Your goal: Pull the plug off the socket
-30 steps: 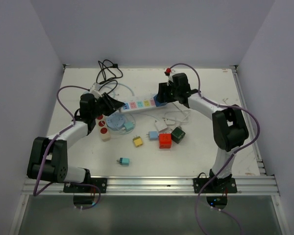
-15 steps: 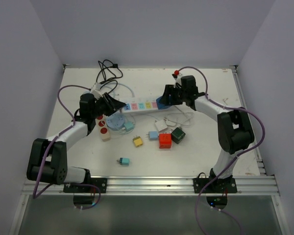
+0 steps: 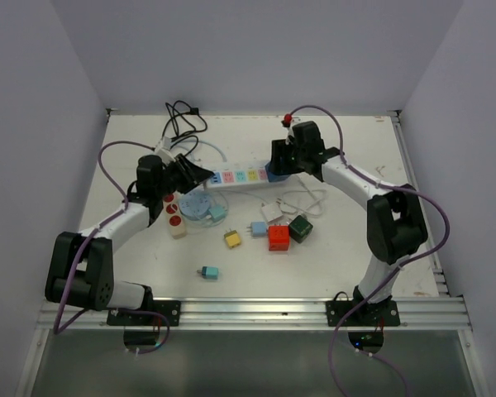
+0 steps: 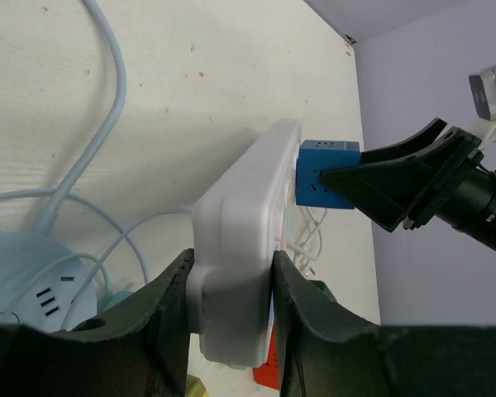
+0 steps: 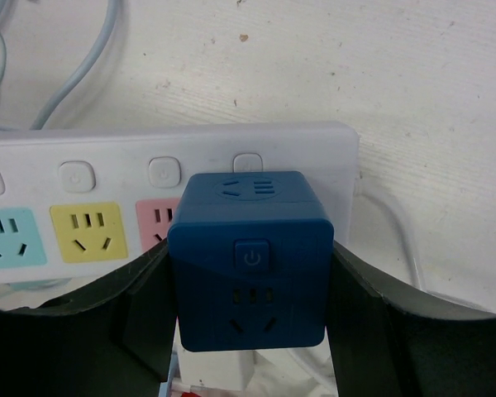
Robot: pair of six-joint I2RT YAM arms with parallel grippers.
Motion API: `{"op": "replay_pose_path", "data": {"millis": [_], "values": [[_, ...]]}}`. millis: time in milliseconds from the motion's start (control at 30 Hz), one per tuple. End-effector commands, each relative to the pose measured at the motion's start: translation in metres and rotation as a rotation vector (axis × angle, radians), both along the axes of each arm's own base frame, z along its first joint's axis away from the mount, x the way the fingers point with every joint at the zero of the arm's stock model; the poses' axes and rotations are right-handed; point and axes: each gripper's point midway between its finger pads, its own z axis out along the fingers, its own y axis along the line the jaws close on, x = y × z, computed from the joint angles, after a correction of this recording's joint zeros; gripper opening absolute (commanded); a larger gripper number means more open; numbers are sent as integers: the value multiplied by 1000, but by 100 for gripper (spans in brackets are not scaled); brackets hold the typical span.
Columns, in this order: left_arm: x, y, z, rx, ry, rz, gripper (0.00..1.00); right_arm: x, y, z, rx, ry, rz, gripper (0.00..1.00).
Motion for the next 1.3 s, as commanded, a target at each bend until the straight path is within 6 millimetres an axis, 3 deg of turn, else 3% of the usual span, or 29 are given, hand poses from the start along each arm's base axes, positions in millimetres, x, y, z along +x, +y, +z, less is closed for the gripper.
{"op": "replay_pose_path", "data": {"millis": [0, 67, 167, 467, 600, 700, 733, 767, 800, 867, 1000, 1100, 1167, 1200, 1267], "values": [[9, 25, -29, 141, 24, 100, 0, -5, 12, 78, 196, -110, 93, 0], [5, 33, -36, 119, 45, 107, 0, 3, -13, 82, 292, -119, 40, 0], [4, 47, -41, 121, 53, 136, 0, 6, -33, 79, 344, -106, -6, 0], [7, 48, -38, 91, 48, 141, 0, 2, -18, 95, 345, -133, 32, 0], [13, 48, -35, 68, 44, 155, 0, -1, -35, 100, 292, -155, -16, 1], [26, 42, -32, 44, 43, 149, 0, -8, -47, 98, 277, -138, -64, 4], [35, 35, -23, 40, 23, 136, 0, -11, -54, 94, 275, -131, -85, 4], [40, 31, -20, 34, 21, 131, 0, -14, -58, 99, 282, -140, -103, 4], [43, 22, -25, 36, 30, 113, 0, -20, -63, 91, 281, -126, -123, 4], [58, 13, -15, 43, 1, 114, 0, -25, -78, 99, 310, -140, -171, 5], [85, -14, -21, 46, 19, 72, 2, -41, -104, 83, 342, -110, -250, 6], [98, -29, -30, 42, 37, 43, 17, -49, -117, 70, 355, -81, -289, 6], [101, -34, -38, 68, 54, 24, 39, -51, -124, 65, 366, -69, -310, 6], [107, -40, -40, 92, 62, 15, 60, -52, -127, 59, 367, -58, -318, 6], [107, -38, -55, 198, 102, 17, 70, -52, -133, 55, 376, -47, -340, 6]]}}
